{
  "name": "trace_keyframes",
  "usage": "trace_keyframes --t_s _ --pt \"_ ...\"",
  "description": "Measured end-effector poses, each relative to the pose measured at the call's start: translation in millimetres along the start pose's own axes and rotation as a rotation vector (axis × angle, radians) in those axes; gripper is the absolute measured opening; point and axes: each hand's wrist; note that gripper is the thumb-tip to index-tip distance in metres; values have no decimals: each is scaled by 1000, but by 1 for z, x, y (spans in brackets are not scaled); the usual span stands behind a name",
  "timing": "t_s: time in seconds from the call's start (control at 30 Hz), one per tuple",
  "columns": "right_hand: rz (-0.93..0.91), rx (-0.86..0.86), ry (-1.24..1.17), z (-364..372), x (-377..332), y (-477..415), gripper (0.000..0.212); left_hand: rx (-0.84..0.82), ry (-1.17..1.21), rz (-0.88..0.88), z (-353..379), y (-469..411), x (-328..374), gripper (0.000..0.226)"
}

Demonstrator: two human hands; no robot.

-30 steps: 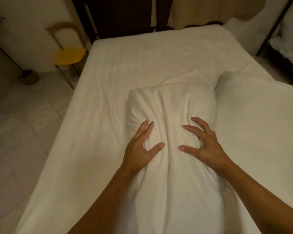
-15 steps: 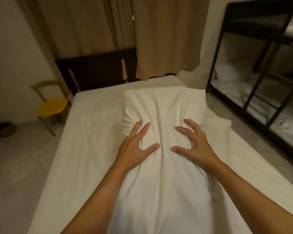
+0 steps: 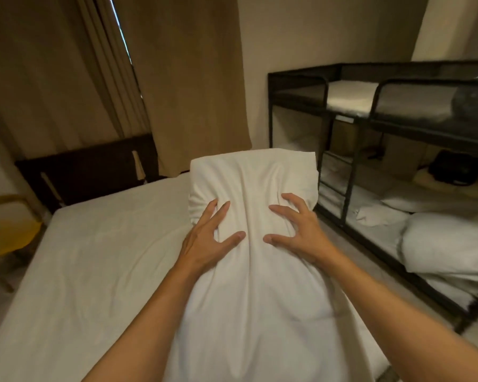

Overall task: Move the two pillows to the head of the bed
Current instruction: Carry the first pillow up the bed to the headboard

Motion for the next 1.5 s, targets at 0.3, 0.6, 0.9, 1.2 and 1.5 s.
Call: trace_keyframes --t_s 0.3,0.6,0.9,1.2,1.5 --pt "49 43 129 -166 130 36 81 -44 112 62 151 -40 140 79" --pt "90 140 180 -250 210 19 76 -57 105 177 231 -120 205 79" --pt "82 215 219 -300 249 -22 75 -53 143 239 267 -192 237 78" --pt "32 165 130 -320 318 -68 74 20 73 215 307 -239 255 79" --pt "-58 57 73 -365 400 -121 75 133 6 123 370 -281 297 77"
Point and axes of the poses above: each hand's wrist, its own y-axis away from the middle knuckle, its own z-axis out of the palm, x = y × z, and after that the axes turned 12 degrees about y, right-handed
